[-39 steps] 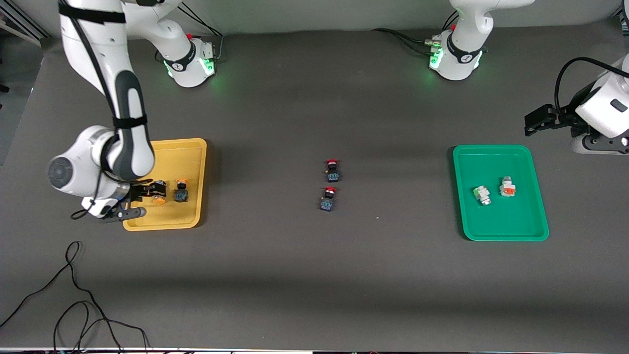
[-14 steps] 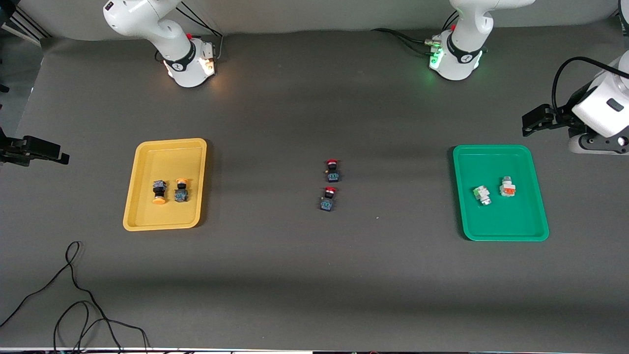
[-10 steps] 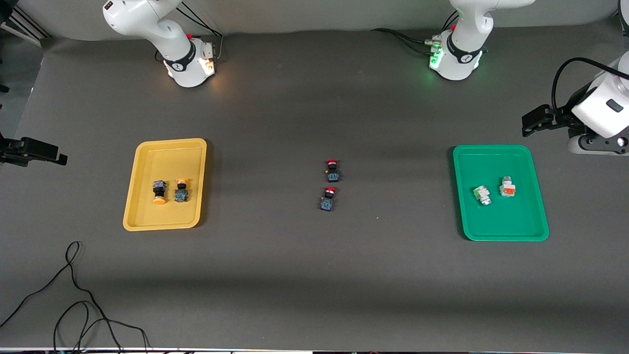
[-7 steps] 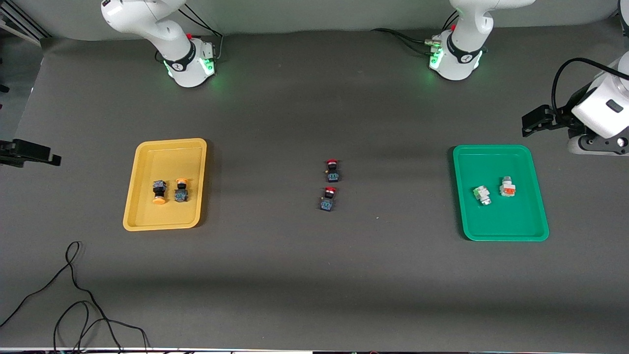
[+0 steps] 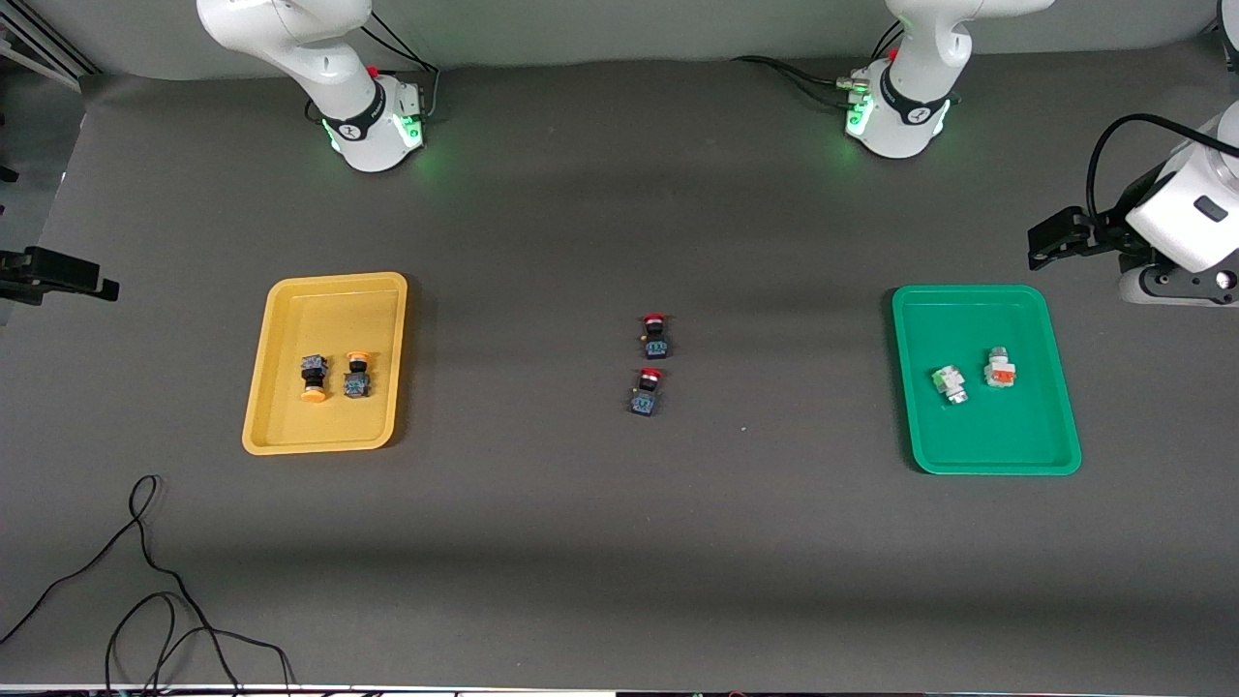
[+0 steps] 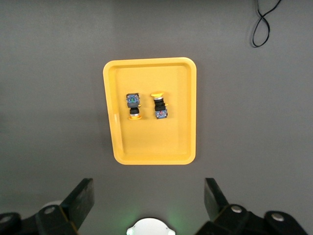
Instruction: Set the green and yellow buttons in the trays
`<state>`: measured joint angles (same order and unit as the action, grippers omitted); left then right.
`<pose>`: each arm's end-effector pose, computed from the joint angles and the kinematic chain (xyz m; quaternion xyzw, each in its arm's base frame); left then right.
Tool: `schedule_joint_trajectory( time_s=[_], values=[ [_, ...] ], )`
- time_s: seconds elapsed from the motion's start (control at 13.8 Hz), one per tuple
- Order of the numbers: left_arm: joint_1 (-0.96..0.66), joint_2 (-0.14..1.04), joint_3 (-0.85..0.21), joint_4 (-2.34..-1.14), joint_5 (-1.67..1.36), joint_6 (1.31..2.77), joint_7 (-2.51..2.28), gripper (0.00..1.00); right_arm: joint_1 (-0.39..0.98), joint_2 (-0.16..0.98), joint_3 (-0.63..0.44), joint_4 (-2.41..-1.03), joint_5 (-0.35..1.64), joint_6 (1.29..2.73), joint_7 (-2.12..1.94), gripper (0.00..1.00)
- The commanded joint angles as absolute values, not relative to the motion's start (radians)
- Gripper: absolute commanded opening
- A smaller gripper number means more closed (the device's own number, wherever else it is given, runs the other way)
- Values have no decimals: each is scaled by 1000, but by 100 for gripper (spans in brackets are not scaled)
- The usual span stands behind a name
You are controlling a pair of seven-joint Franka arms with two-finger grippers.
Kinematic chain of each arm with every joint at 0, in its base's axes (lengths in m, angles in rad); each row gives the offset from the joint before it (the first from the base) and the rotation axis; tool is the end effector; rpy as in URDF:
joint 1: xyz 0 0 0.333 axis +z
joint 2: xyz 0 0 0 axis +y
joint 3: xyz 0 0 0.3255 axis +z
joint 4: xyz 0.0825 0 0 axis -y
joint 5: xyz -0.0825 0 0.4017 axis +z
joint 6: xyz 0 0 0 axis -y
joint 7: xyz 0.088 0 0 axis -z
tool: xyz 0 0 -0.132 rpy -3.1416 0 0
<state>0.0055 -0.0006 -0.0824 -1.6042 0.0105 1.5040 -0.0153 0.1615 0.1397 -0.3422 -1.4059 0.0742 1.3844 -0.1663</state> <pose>0.5594 -0.0417 0.5877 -0.9983 0.0307 0.0495 0.0076 0.5849 -0.0815 0.5964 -0.9970 0.0034 0.0731 0.0265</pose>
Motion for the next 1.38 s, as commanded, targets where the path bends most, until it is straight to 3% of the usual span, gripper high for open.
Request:
schedule_joint_trajectory(
  time_s=[0.0, 0.22, 0.44, 1.31],
  values=[
    [-3, -5, -75, -1600, 3, 1512, -11, 100, 149, 28, -299, -1557, 35, 1475, -141, 100],
    [-3, -5, -75, -1598, 3, 1514, -11, 100, 109, -26, -285, -1643, 32, 1554, -143, 100],
    [-5, -3, -75, -1595, 3, 1514, -11, 100, 11, -58, -167, -1686, 31, 1574, -138, 100],
    [-3, 5, -75, -1588, 3, 1516, -11, 100, 12, -44, -166, -1678, 31, 1562, -115, 100]
  ],
)
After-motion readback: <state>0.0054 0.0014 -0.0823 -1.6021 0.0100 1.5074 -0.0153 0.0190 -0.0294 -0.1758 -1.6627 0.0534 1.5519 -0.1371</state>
